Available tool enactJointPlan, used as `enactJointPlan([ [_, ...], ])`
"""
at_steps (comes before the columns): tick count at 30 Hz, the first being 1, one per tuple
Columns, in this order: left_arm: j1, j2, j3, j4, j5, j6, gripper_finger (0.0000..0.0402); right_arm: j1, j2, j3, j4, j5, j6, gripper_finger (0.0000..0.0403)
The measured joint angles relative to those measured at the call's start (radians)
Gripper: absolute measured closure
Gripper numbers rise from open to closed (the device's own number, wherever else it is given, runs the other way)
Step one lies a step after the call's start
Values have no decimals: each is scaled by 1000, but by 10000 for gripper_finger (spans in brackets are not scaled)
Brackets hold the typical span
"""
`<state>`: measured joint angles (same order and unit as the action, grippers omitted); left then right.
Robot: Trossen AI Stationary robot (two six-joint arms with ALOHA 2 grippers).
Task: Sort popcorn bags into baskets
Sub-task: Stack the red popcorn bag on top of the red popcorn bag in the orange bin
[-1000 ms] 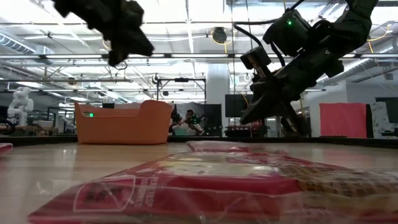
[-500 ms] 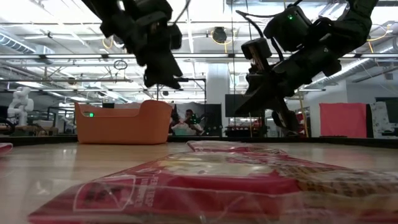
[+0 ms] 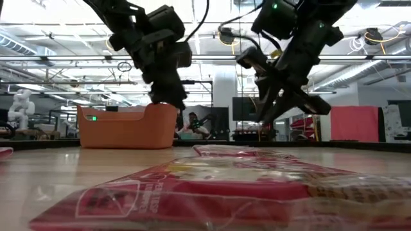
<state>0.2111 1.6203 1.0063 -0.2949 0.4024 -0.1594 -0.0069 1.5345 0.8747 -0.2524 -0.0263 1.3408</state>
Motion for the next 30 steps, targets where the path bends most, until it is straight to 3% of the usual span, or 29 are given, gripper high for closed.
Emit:
enactJointPlan([
  [8,0,23,0,-18,0,0,255,-76,6,-83,142,-56,38,236],
  [13,0,28,-1,-62,14,8,271,-92,90,-126,305,-151,73,208],
  [23,-29,48,-21,-122,61,109,293,-35,257,-89,478,-154,109,212],
  [26,-41,79,-32,-91,60,106,299,-29,293,-90,532,-153,112,236],
  [30,-48,109,-36,-82,37,77,300,-21,315,-90,575,-124,110,297],
])
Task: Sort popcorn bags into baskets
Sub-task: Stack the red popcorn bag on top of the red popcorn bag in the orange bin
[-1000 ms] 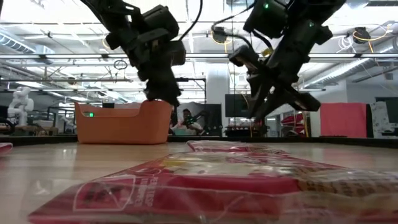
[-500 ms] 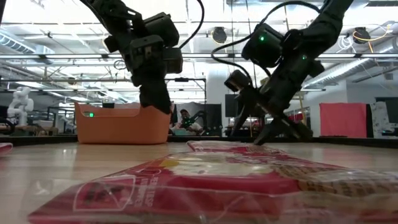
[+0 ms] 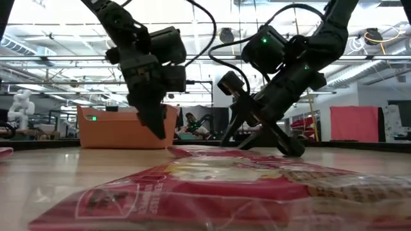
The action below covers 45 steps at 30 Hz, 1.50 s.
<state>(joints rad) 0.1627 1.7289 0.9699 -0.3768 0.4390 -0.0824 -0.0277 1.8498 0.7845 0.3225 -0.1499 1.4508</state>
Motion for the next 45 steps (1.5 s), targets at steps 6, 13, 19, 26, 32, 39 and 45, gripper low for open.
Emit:
enactJointPlan([
  [6,1,12,-2,17,-2,-38,300,1,2,-2,65,42,-29,394],
  [13,51,-70,1,-1,-3,-136,300,-11,-7,-4,175,49,-86,401],
  [19,98,-131,1,-7,12,-102,282,-11,-54,-7,164,60,-188,402],
  [26,118,-112,-64,120,39,-20,169,-10,-83,-6,185,70,-300,403],
  [32,108,-112,-145,313,94,20,93,-10,-90,-5,255,71,-368,403],
  [39,104,-112,-254,541,112,-41,113,-9,-90,-5,277,71,-390,403],
  [45,96,-83,-311,673,115,-67,164,-10,-91,-5,280,71,-416,403],
])
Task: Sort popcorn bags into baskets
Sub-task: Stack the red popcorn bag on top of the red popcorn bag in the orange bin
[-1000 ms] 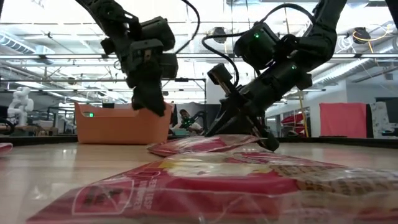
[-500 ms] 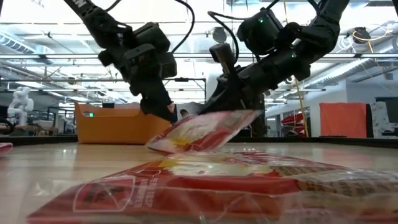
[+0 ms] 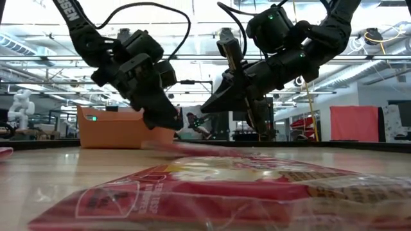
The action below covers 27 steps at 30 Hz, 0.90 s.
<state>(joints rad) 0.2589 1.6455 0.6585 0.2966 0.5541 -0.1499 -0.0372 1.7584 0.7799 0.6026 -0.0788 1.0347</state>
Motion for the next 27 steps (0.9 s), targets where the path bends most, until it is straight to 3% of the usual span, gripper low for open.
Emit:
enactJointPlan([
  [9,-62,159,13,183,48,-9,248,0,0,1,-7,-2,-3,403],
  [17,-76,173,14,150,19,-15,388,0,0,1,-17,-36,50,403],
  [23,-73,151,15,149,2,-29,394,0,-20,1,-54,-56,97,403],
  [27,-70,130,15,147,-11,-43,397,0,-88,2,-174,-54,85,401],
])
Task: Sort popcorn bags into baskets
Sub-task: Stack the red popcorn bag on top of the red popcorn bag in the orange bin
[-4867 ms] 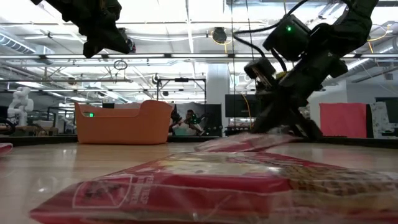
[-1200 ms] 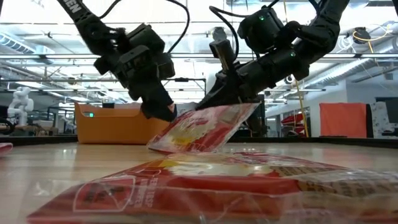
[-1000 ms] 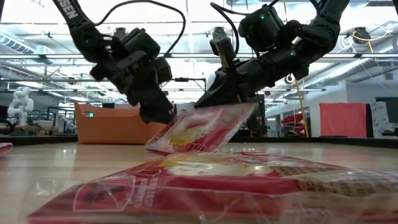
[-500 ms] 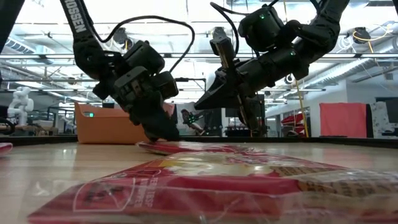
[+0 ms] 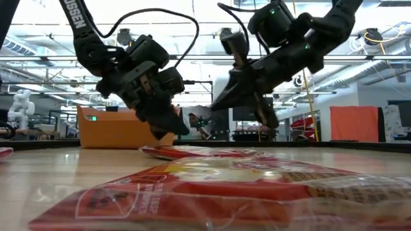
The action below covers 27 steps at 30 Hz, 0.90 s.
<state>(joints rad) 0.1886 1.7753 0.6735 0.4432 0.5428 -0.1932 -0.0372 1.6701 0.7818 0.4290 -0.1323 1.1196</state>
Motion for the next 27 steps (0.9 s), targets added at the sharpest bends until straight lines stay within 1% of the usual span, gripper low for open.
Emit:
enactJointPlan([
  [4,6,2,0,-18,-7,-73,396,13,-87,0,-198,-4,-10,379],
  [6,10,2,0,-36,-12,-115,396,31,-114,0,-288,-29,15,358],
  [9,13,2,0,-104,-42,-173,393,62,-124,0,-360,-86,84,317],
  [12,19,-15,1,-171,-54,-238,375,90,-105,0,-371,-130,172,278],
  [15,12,-35,1,-222,-80,-236,347,110,-73,0,-382,-130,221,248],
  [18,6,-54,2,-265,-135,-235,318,112,-28,0,-378,-135,251,228],
  [21,3,-61,3,-307,-171,-232,292,111,34,0,-326,-163,276,218],
  [24,3,-55,4,-321,-186,-218,275,108,82,1,-247,-179,356,216],
  [27,3,-55,4,-329,-196,-216,265,109,108,2,-180,-155,393,216],
])
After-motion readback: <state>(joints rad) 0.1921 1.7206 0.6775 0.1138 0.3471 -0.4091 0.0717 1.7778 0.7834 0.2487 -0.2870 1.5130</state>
